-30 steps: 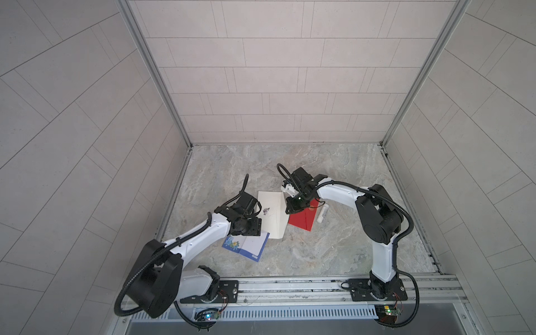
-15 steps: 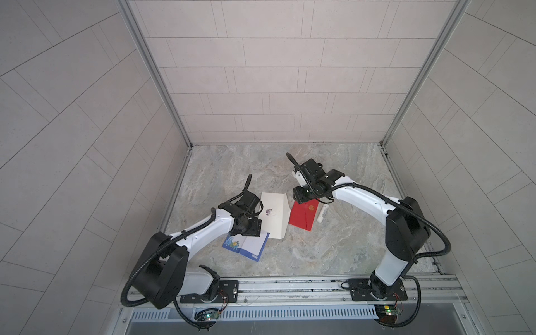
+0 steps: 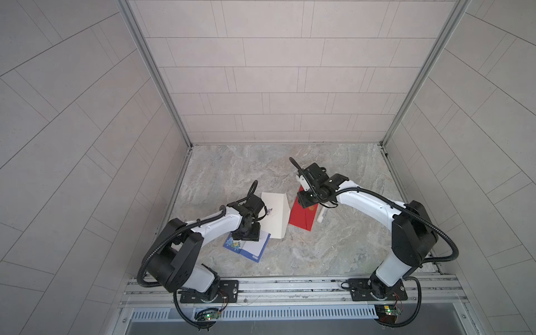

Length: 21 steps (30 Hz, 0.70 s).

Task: Place the letter into the envelope and seal it
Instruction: 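Grasp the blue-bordered letter sheet with the left gripper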

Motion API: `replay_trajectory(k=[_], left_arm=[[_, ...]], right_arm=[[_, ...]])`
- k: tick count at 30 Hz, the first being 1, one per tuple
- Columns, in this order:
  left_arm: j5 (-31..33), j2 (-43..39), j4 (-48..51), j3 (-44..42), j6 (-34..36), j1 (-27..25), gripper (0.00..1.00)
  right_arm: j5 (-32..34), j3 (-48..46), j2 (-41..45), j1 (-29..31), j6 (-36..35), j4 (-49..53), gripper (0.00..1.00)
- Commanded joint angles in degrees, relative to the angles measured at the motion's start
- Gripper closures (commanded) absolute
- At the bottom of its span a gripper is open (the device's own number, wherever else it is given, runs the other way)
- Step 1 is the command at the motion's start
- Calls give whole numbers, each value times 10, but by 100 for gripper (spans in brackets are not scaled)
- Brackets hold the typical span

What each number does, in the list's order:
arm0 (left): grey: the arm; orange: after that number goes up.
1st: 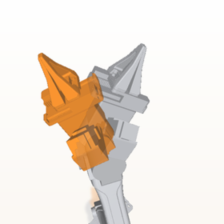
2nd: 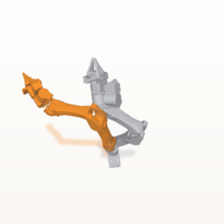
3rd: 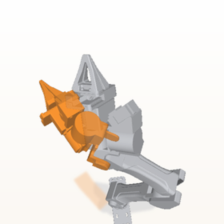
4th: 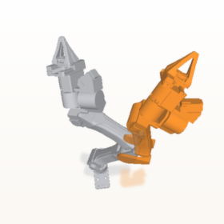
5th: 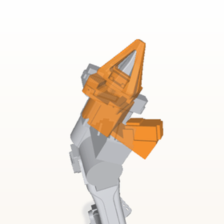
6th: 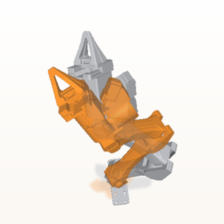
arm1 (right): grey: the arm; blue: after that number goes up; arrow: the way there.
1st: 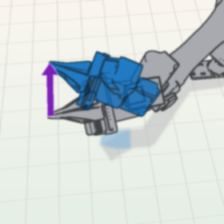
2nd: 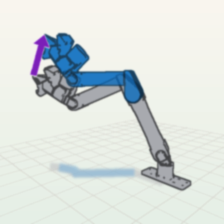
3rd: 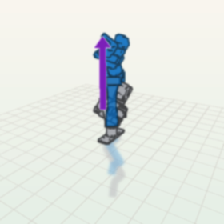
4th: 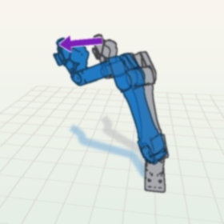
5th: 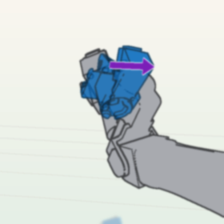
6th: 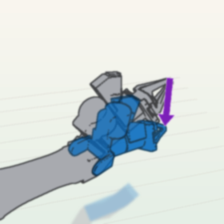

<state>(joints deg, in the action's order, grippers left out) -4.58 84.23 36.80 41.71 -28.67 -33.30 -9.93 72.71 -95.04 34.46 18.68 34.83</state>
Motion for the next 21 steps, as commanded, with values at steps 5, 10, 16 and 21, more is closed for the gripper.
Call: replay_trajectory(k=[5,10,16,21], left_arm=[[-30,20,-17,-16,-13,-10,67],[-21,-4,7,9,-12,-10,86],[22,-46,74,101,-12,-10,100],[2,-40,116,240,1,-10,100]], right_arm=[[9,-2,25,2,7,-3,52],[6,-8,29,3,16,-9,52],[-5,-7,50,2,24,-20,53],[-48,-7,91,-10,28,-41,44]])
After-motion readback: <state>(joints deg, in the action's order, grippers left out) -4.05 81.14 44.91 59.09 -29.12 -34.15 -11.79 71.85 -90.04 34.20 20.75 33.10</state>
